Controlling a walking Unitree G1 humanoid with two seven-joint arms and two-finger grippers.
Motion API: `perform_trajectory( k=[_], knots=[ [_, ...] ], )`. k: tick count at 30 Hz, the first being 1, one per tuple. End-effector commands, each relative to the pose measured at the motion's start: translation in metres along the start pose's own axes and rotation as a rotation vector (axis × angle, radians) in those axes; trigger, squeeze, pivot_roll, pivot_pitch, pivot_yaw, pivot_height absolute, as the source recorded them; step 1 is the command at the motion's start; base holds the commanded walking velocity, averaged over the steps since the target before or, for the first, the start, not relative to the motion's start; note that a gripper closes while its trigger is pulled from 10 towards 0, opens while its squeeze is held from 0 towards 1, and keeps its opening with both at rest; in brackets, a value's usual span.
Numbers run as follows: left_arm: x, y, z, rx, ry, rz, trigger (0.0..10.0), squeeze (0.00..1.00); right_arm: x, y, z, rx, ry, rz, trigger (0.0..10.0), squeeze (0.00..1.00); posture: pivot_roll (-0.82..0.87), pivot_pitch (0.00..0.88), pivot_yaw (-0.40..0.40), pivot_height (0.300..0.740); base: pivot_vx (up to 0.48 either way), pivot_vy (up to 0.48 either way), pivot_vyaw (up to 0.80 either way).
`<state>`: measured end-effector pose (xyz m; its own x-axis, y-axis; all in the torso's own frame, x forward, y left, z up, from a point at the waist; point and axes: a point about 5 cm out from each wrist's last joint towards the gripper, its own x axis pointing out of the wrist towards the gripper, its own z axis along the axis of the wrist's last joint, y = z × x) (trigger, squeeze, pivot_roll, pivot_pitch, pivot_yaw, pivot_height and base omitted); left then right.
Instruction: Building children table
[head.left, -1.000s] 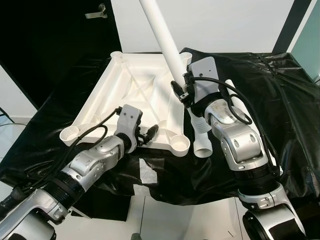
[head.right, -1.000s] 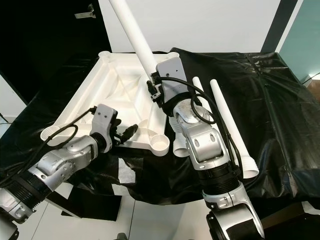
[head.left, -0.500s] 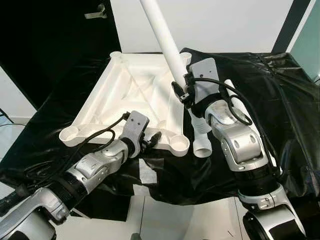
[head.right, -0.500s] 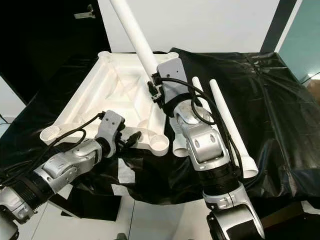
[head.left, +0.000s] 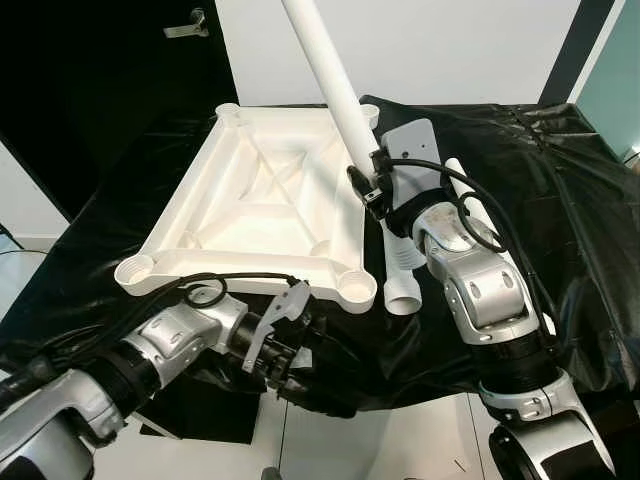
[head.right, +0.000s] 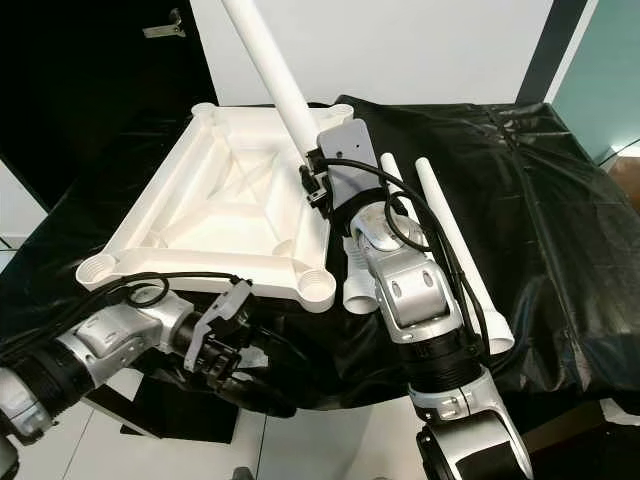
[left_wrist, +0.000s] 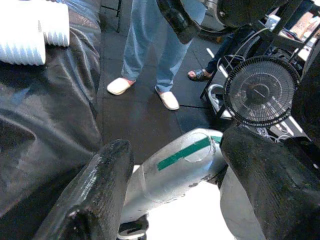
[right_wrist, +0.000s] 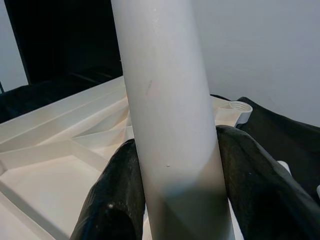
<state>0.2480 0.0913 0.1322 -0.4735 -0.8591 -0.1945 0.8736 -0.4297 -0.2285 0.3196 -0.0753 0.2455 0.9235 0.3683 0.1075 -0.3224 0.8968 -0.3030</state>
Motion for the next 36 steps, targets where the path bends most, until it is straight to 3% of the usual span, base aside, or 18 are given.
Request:
perform_trajectory(
  k=[1, 2, 4, 6, 7, 9, 16, 18, 20, 23, 24, 27, 36],
  knots=[
    [-0.002, 0.009, 0.006, 0.034, -0.040, 0.090, 10.0, 0.00, 0.000, 0.001, 0.000, 0.003, -0.001, -0.002, 10.0, 0.00, -0.10, 0.000, 0.036, 0.740, 0.000, 0.000, 0.00],
    [-0.003, 0.017, 0.012, 0.058, -0.080, 0.153, 10.0, 0.00, 0.000, 0.002, 0.000, 0.004, -0.001, -0.002, 10.0, 0.00, -0.10, 0.000, 0.038, 0.740, 0.000, 0.000, 0.00],
    [-0.003, 0.017, 0.012, 0.058, -0.080, 0.153, 10.0, 0.00, 0.000, 0.002, 0.000, 0.004, -0.001, -0.002, 10.0, 0.00, -0.10, 0.000, 0.038, 0.740, 0.000, 0.000, 0.00],
    [-0.016, 0.031, 0.021, 0.117, -0.129, 0.199, 10.0, 0.00, 0.000, 0.003, 0.000, 0.006, -0.001, -0.002, 10.0, 0.00, -0.10, 0.000, 0.039, 0.740, 0.000, 0.000, 0.00],
    [-0.016, 0.031, 0.021, 0.117, -0.129, 0.199, 10.0, 0.00, 0.000, 0.003, 0.000, 0.006, -0.001, -0.002, 10.0, 0.00, -0.10, 0.000, 0.039, 0.740, 0.000, 0.000, 0.00],
    [-0.030, 0.037, 0.019, 0.141, -0.092, 0.238, 10.0, 0.00, -0.001, 0.005, -0.001, 0.011, 0.002, 0.001, 10.0, 0.00, -0.10, 0.000, 0.040, 0.740, 0.000, 0.000, 0.00],
    [-0.043, 0.038, 0.014, 0.146, -0.029, 0.291, 10.0, 0.00, -0.002, 0.007, -0.003, 0.015, 0.005, 0.005, 10.0, 0.00, -0.10, 0.000, 0.041, 0.740, 0.000, 0.000, 0.00],
    [-0.052, 0.040, 0.010, 0.145, 0.022, 0.339, 10.0, 0.09, -0.002, 0.008, -0.002, 0.016, 0.002, 0.007, 10.0, 0.00, -0.10, 0.000, 0.042, 0.740, 0.000, 0.000, 0.00],
    [-0.057, 0.042, 0.006, 0.145, 0.071, 0.376, 10.0, 0.09, -0.001, 0.008, -0.001, 0.017, -0.001, 0.007, 10.0, 0.00, -0.10, 0.000, 0.042, 0.740, 0.000, 0.000, 0.00],
    [-0.059, 0.044, 0.005, 0.144, 0.073, 0.401, 10.0, 0.09, -0.001, 0.008, -0.001, 0.017, -0.002, 0.007, 10.0, 0.00, -0.10, 0.000, 0.045, 0.740, 0.000, 0.000, 0.00],
    [-0.061, 0.049, 0.007, 0.125, 0.004, 0.439, 10.0, 0.09, 0.000, 0.008, -0.001, 0.017, -0.003, 0.007, 10.0, 0.00, -0.10, 0.000, 0.046, 0.740, 0.000, 0.000, 0.00],
    [-0.065, 0.055, 0.009, 0.126, -0.043, 0.506, 10.0, 0.07, 0.000, 0.008, -0.001, 0.017, -0.005, 0.006, 10.0, 0.00, -0.10, 0.000, 0.048, 0.740, 0.000, 0.000, 0.00],
    [-0.068, 0.063, -0.004, 0.131, 0.092, 0.588, 10.0, 0.04, -0.001, 0.006, -0.001, 0.015, -0.009, -0.005, 10.0, 0.00, -0.11, 0.000, 0.054, 0.740, 0.000, 0.000, 0.00]
  ],
)
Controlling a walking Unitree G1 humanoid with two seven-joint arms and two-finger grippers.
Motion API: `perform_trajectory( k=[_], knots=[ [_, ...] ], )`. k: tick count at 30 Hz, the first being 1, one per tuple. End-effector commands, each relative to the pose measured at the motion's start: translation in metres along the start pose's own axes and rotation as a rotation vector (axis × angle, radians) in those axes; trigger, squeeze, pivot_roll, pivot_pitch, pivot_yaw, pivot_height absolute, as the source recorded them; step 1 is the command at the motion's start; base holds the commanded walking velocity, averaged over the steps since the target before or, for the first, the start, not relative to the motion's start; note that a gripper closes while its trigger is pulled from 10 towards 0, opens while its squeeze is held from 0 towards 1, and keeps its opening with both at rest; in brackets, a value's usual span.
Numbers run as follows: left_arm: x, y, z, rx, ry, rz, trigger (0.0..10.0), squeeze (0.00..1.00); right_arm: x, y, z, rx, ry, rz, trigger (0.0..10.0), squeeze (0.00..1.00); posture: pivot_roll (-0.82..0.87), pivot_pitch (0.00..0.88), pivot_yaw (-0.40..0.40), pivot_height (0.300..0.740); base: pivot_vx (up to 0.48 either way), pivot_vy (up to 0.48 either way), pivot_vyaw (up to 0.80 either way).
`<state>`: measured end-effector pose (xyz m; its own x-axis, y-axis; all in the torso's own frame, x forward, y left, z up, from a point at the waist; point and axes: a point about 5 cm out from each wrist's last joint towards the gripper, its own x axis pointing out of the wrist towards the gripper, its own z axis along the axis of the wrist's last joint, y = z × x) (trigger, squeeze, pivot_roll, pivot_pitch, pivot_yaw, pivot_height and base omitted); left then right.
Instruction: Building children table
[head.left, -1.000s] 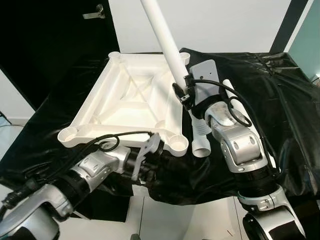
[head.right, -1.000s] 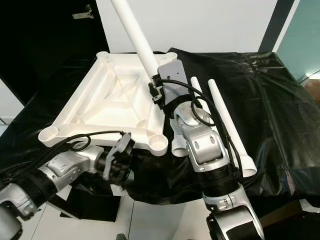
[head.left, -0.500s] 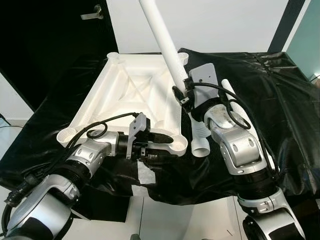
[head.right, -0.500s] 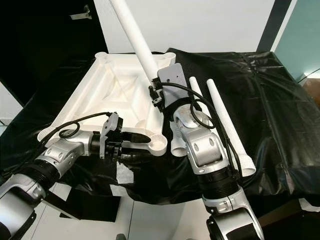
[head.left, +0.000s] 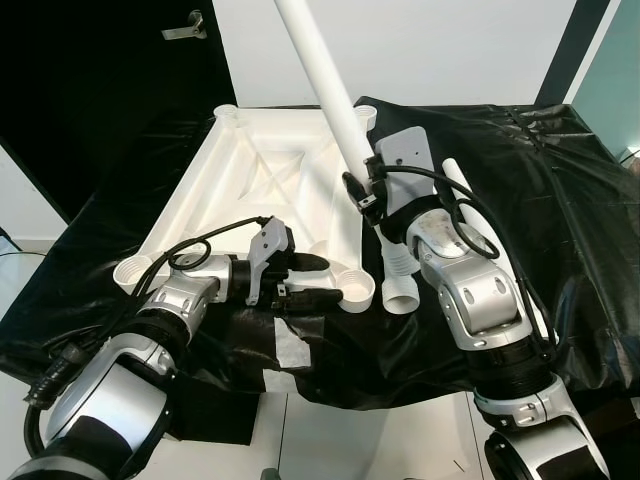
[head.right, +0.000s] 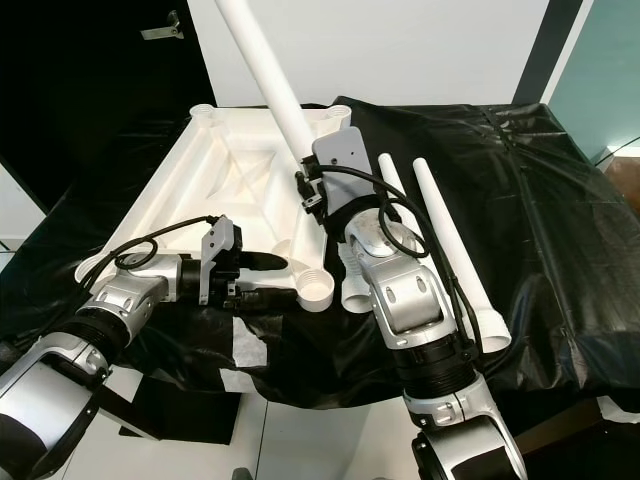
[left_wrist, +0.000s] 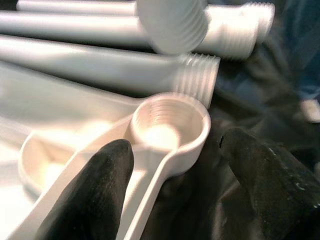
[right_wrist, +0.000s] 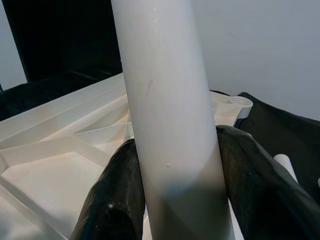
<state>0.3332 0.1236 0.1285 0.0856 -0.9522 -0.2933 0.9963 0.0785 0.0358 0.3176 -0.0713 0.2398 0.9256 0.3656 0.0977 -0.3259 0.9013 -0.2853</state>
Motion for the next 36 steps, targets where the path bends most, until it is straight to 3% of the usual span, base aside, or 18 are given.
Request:
perform_trajectory(
  k=[1, 12, 16, 19, 21, 24, 25, 26, 28, 29, 30, 32, 33, 34, 35, 36],
  knots=[
    [0.001, 0.001, -0.003, 0.028, 0.065, -0.002, 10.0, 0.04, 0.000, 0.000, 0.003, -0.003, -0.020, -0.006, 10.0, 0.00, -0.11, 0.000, 0.054, 0.740, 0.000, 0.000, 0.00],
    [-0.004, 0.002, -0.010, 0.021, 0.119, 0.006, 10.0, 0.02, 0.000, -0.001, 0.004, -0.004, -0.023, -0.010, 10.0, 0.00, -0.11, 0.000, 0.056, 0.740, 0.000, 0.000, 0.00],
    [-0.002, 0.006, -0.018, 0.053, 0.226, 0.092, 10.0, 0.00, 0.000, 0.000, 0.004, -0.005, -0.026, -0.009, 10.0, 0.00, -0.11, 0.000, 0.055, 0.740, 0.000, 0.000, 0.00],
    [0.000, 0.011, -0.031, 0.106, 0.404, 0.190, 10.0, 0.00, 0.000, 0.001, 0.005, -0.005, -0.029, -0.008, 10.0, 0.00, -0.11, 0.000, 0.056, 0.740, 0.000, 0.000, 0.00],
    [0.000, 0.011, -0.031, 0.106, 0.404, 0.190, 10.0, 0.00, 0.000, 0.001, 0.005, -0.005, -0.029, -0.008, 10.0, 0.00, -0.11, 0.000, 0.056, 0.740, 0.000, 0.000, 0.00],
    [0.004, 0.010, -0.042, 0.112, 0.493, 0.236, 10.0, 0.00, 0.000, 0.001, 0.005, -0.005, -0.029, -0.010, 10.0, 0.00, -0.12, 0.000, 0.057, 0.740, 0.000, 0.000, 0.00],
    [0.004, 0.010, -0.042, 0.112, 0.493, 0.236, 10.0, 0.00, 0.000, 0.001, 0.005, -0.005, -0.029, -0.010, 10.0, 0.00, -0.12, 0.000, 0.057, 0.740, 0.000, 0.000, 0.00],
    [0.007, 0.008, -0.043, 0.104, 0.486, 0.214, 9.3, 0.00, 0.000, 0.001, 0.005, -0.004, -0.029, -0.011, 10.0, 0.00, -0.12, 0.000, 0.058, 0.740, 0.000, 0.000, 0.00],
    [0.007, 0.008, -0.043, 0.104, 0.486, 0.214, 9.3, 0.00, 0.000, 0.001, 0.005, -0.004, -0.029, -0.011, 10.0, 0.00, -0.12, 0.000, 0.058, 0.740, 0.000, 0.000, 0.00],
    [0.010, 0.005, -0.043, 0.109, 0.473, 0.178, 3.3, 0.00, -0.001, 0.001, 0.005, -0.004, -0.028, -0.011, 10.0, 0.00, -0.12, 0.000, 0.058, 0.740, 0.000, 0.000, 0.00],
    [0.015, 0.002, -0.042, 0.119, 0.457, 0.143, 0.0, 0.00, -0.001, 0.001, 0.005, -0.005, -0.027, -0.012, 10.0, 0.00, -0.12, 0.000, 0.058, 0.740, 0.000, 0.000, 0.00],
    [0.021, 0.000, -0.041, 0.149, 0.443, 0.114, 0.0, 0.00, -0.001, 0.001, 0.004, -0.006, -0.025, -0.013, 10.0, 0.00, -0.12, 0.000, 0.059, 0.740, 0.000, 0.000, 0.00],
    [0.026, -0.001, -0.039, 0.169, 0.431, 0.106, 2.2, 0.00, -0.001, 0.001, 0.004, -0.007, -0.025, -0.014, 10.0, 0.00, -0.12, 0.000, 0.059, 0.740, 0.000, 0.000, 0.00],
    [0.029, -0.002, -0.038, 0.183, 0.425, 0.104, 2.2, 0.00, -0.001, 0.001, 0.004, -0.008, -0.024, -0.015, 10.0, 0.00, -0.12, 0.000, 0.060, 0.740, 0.000, 0.000, 0.00],
    [0.032, -0.003, -0.037, 0.194, 0.412, 0.099, 9.1, 0.00, -0.001, 0.001, 0.004, -0.010, -0.024, -0.016, 10.0, 0.00, -0.12, 0.000, 0.060, 0.740, 0.000, 0.000, 0.00],
    [0.035, -0.003, -0.036, 0.199, 0.405, 0.097, 9.1, 0.00, -0.001, 0.002, 0.003, -0.012, -0.024, -0.016, 10.0, 0.00, -0.12, 0.000, 0.060, 0.740, 0.000, 0.000, 0.00]
  ],
)
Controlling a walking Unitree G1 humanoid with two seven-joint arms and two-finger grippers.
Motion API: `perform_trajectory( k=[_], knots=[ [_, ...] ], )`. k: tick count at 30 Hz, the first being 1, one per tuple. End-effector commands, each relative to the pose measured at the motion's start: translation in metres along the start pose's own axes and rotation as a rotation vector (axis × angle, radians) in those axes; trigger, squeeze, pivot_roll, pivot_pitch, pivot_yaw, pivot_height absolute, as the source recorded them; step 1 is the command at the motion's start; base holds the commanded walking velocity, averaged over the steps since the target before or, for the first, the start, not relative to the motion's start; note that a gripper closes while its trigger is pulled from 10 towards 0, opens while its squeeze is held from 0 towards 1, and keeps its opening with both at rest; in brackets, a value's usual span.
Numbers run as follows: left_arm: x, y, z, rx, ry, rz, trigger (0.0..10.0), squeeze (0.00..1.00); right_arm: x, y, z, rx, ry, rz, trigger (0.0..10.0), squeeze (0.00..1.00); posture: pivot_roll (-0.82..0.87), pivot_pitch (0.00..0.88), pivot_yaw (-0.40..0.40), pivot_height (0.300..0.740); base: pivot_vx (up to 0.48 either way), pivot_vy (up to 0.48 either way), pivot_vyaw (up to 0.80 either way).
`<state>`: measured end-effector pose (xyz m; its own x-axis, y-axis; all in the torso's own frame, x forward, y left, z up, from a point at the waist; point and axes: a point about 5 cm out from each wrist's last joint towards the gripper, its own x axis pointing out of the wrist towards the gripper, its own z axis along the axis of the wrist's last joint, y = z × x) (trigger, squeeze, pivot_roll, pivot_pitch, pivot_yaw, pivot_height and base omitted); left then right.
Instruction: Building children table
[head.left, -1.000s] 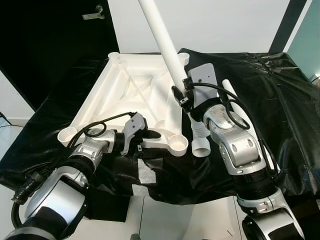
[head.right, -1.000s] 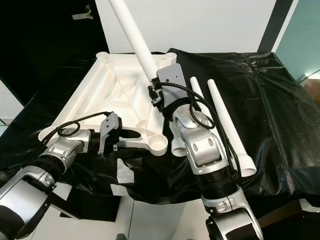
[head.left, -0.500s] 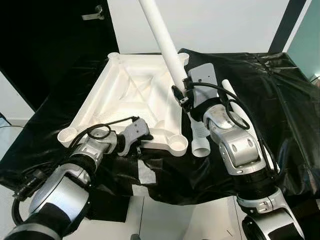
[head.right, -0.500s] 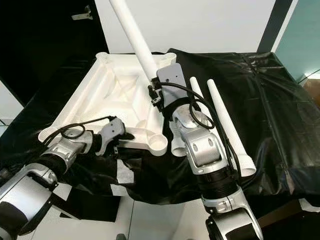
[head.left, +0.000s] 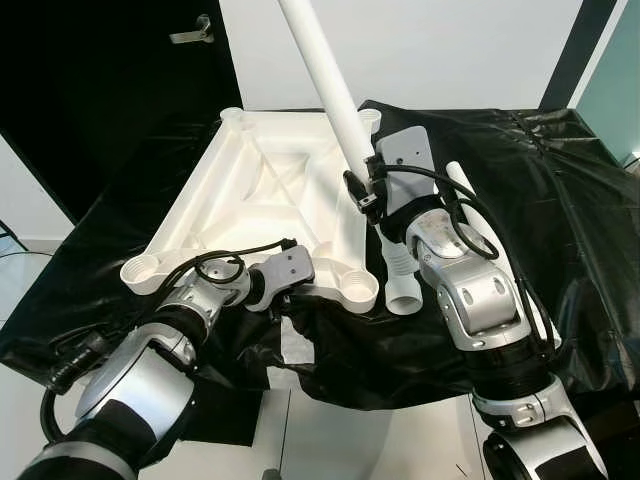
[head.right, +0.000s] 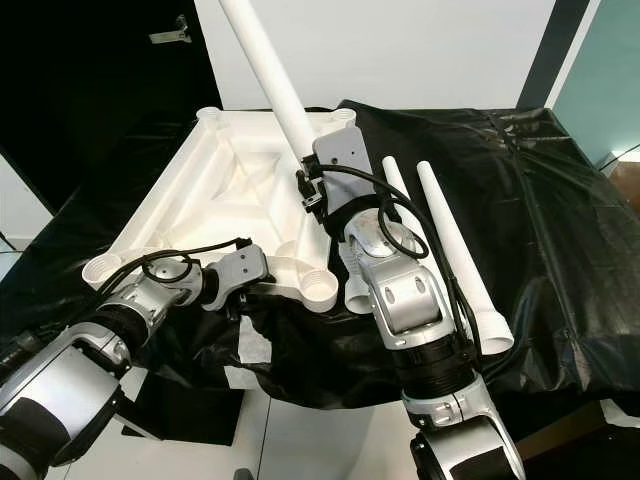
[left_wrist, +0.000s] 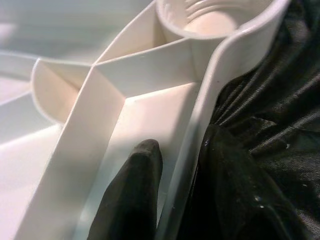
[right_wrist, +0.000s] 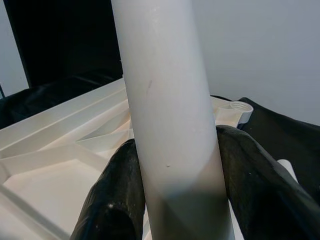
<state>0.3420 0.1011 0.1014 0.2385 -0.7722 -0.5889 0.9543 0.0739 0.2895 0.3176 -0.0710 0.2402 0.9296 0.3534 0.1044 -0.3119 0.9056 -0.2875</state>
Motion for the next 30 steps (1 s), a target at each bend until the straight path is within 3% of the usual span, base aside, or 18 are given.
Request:
perform_trajectory(
  k=[1, 9, 13, 15, 22, 29, 30],
  knots=[
    [0.011, -0.013, -0.009, -0.024, 0.032, -0.027, 10.0, 0.00, -0.002, 0.002, 0.003, -0.008, -0.020, -0.001, 10.0, 0.00, -0.12, 0.000, 0.062, 0.740, 0.000, 0.000, 0.00],
    [0.023, -0.017, -0.002, -0.023, 0.015, -0.016, 10.0, 0.00, -0.003, 0.006, -0.001, -0.011, -0.015, 0.005, 10.0, 0.00, -0.13, 0.000, 0.066, 0.740, 0.000, 0.000, 0.00],
    [0.036, -0.023, 0.003, -0.055, -0.012, 0.007, 10.0, 0.00, -0.017, 0.010, -0.022, -0.012, -0.008, 0.006, 10.0, 0.00, -0.13, 0.000, 0.071, 0.740, 0.000, 0.000, 0.00],
    [0.036, -0.023, 0.003, -0.055, -0.012, 0.007, 10.0, 0.00, -0.017, 0.010, -0.022, -0.012, -0.008, 0.006, 10.0, 0.00, -0.13, 0.000, 0.071, 0.740, 0.000, 0.000, 0.00],
    [0.047, -0.030, 0.009, -0.101, -0.058, 0.020, 10.0, 0.00, -0.035, 0.001, -0.054, 0.035, 0.024, -0.063, 10.0, 0.00, -0.13, 0.000, 0.076, 0.740, 0.000, 0.000, 0.00],
    [0.054, -0.039, 0.011, -0.112, -0.085, -0.008, 10.0, 0.00, -0.034, -0.002, -0.051, 0.050, -0.041, -0.107, 10.0, 0.00, -0.13, 0.000, 0.077, 0.740, 0.000, 0.000, 0.00],
    [0.055, -0.041, 0.012, -0.115, -0.091, -0.015, 10.0, 0.00, -0.034, -0.003, -0.047, 0.034, -0.090, -0.116, 10.0, 0.00, -0.12, 0.000, 0.078, 0.740, 0.000, 0.000, 0.00]
  ],
)
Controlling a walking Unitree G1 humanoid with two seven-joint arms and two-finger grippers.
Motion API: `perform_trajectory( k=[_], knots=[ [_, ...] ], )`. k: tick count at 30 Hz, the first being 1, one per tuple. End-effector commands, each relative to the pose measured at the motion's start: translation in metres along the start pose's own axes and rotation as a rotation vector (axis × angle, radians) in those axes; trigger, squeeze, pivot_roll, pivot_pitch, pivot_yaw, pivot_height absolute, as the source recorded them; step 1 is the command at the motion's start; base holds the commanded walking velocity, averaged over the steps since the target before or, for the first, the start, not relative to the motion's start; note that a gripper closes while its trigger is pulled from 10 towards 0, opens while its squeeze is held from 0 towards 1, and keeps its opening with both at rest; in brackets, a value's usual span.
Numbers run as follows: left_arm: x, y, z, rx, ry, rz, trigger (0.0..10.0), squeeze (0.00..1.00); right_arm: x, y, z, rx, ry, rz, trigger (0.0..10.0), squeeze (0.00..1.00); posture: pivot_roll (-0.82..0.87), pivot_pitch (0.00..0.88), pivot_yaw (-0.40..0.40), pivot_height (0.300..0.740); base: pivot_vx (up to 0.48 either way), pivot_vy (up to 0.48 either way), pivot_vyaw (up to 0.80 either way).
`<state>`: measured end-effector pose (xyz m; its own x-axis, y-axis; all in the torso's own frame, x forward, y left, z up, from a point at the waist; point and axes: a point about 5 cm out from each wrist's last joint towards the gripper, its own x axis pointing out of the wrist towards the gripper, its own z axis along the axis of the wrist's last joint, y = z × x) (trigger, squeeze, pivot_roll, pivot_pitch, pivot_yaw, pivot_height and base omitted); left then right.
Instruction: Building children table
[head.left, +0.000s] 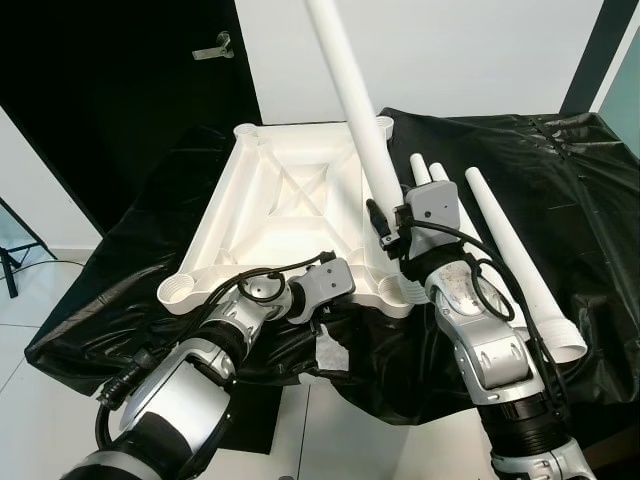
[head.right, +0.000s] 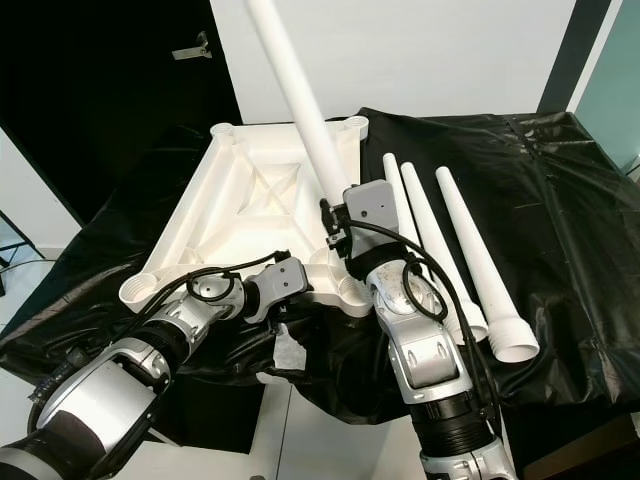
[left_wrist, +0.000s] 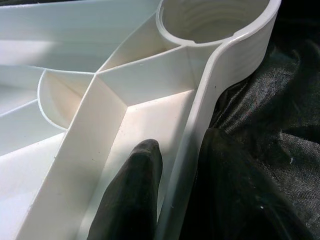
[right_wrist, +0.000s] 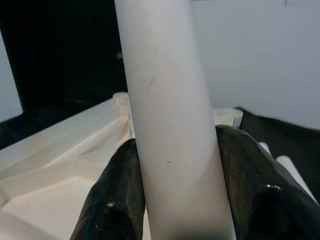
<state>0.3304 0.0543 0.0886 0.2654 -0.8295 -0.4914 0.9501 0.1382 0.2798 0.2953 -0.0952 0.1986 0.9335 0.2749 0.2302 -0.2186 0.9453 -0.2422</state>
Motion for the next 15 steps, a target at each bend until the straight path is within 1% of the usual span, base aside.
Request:
perform_trajectory(
  k=[1, 2, 3, 4, 6, 7, 9, 10, 12, 15],
  knots=[
    [0.013, -0.024, -0.012, -0.078, 0.013, -0.064, 10.0, 0.00, -0.002, -0.001, -0.001, -0.002, -0.033, -0.015, 10.0, 0.00, -0.12, 0.000, 0.077, 0.740, 0.000, 0.000, 0.00],
    [0.013, -0.024, -0.012, -0.078, 0.013, -0.064, 10.0, 0.00, -0.002, -0.001, -0.001, -0.002, -0.033, -0.015, 10.0, 0.00, -0.12, 0.000, 0.077, 0.740, 0.000, 0.000, 0.00],
    [0.014, -0.025, -0.012, -0.082, 0.010, -0.068, 10.0, 0.00, -0.002, -0.001, 0.003, -0.003, -0.074, -0.017, 10.0, 0.00, -0.12, 0.000, 0.078, 0.740, 0.000, 0.000, 0.00],
    [0.014, -0.025, -0.012, -0.082, 0.010, -0.068, 10.0, 0.00, -0.002, -0.001, 0.003, -0.003, -0.074, -0.017, 10.0, 0.00, -0.12, 0.000, 0.078, 0.740, 0.000, 0.000, 0.00],
    [0.014, -0.026, -0.013, -0.088, 0.009, -0.069, 10.0, 0.00, -0.004, 0.001, 0.007, 0.005, -0.133, 0.011, 10.0, 0.00, -0.12, 0.000, 0.076, 0.740, 0.000, 0.000, 0.00],
    [0.014, -0.026, -0.013, -0.088, 0.009, -0.069, 10.0, 0.00, -0.004, 0.001, 0.007, 0.005, -0.133, 0.011, 10.0, 0.00, -0.12, 0.000, 0.076, 0.740, 0.000, 0.000, 0.00],
    [0.014, -0.027, -0.015, -0.094, 0.011, -0.069, 10.0, 0.00, -0.008, 0.007, 0.003, -0.007, -0.139, 0.063, 10.0, 0.00, -0.12, 0.000, 0.074, 0.740, 0.000, 0.000, 0.00],
    [0.014, -0.027, -0.015, -0.094, 0.011, -0.069, 10.0, 0.00, -0.008, 0.007, 0.003, -0.007, -0.139, 0.063, 10.0, 0.00, -0.12, 0.000, 0.074, 0.740, 0.000, 0.000, 0.00],
    [0.014, -0.028, -0.016, -0.098, 0.012, -0.069, 10.0, 0.00, -0.014, 0.010, -0.002, 0.016, -0.120, 0.106, 10.0, 0.00, -0.12, 0.000, 0.071, 0.740, 0.000, 0.000, 0.00],
    [0.014, -0.028, -0.016, -0.099, 0.012, -0.069, 10.0, 0.00, -0.016, 0.011, -0.004, 0.030, -0.111, 0.120, 10.0, 0.00, -0.12, 0.000, 0.071, 0.740, 0.000, 0.000, 0.00]
  ],
)
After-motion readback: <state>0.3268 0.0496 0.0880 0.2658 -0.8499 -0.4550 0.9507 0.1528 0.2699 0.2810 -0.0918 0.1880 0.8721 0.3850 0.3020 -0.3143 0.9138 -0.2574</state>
